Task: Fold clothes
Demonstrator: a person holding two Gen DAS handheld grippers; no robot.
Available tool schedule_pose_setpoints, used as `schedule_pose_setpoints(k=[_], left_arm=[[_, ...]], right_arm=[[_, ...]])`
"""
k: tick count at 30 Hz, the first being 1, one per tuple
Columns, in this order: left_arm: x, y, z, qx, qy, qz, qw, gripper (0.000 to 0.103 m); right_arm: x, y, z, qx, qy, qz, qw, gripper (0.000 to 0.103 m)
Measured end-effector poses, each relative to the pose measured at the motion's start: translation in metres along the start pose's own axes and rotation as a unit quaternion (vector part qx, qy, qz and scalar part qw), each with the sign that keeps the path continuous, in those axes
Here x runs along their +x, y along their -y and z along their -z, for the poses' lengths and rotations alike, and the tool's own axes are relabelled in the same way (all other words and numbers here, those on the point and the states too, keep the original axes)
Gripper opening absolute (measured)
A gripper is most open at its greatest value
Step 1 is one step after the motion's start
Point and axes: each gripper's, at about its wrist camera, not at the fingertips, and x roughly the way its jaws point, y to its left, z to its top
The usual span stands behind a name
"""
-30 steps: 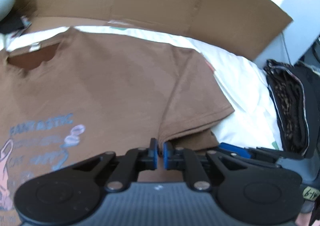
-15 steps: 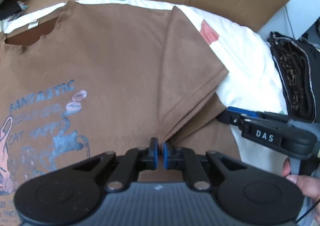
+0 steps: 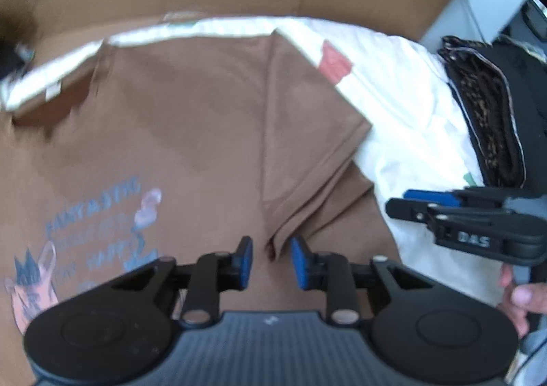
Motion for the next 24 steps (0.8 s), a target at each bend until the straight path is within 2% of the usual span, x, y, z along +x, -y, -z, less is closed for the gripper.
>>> schedule_pose_setpoints(k=[7, 12, 16, 24], left_arm=[[0.010, 0.017, -0.023, 0.030, 0.011, 0.005, 0.9995, 0.041], [0.015, 0.038, -0.038, 0.077, 0.026, 0.005, 0.9967, 0.042], [0.023, 0.054, -0.044, 0.116, 0.038, 0.003, 0.9925, 0.044], [0.037, 0.075, -0.052, 0.129, 0.071, 0.012, 0.9890, 0.049]], right_arm=[[-0.025, 0.015, 0.008, 0.027, 0.020, 0.004, 0.999, 0.040], [-0.036, 0.029, 0.016, 0.039, 0.031, 0.009, 0.999, 0.040], [-0.042, 0.040, 0.019, 0.082, 0.036, 0.009, 0.996, 0.040], [-0.055, 0.044, 0.023, 0.113, 0.055, 0.007, 0.992, 0.040]])
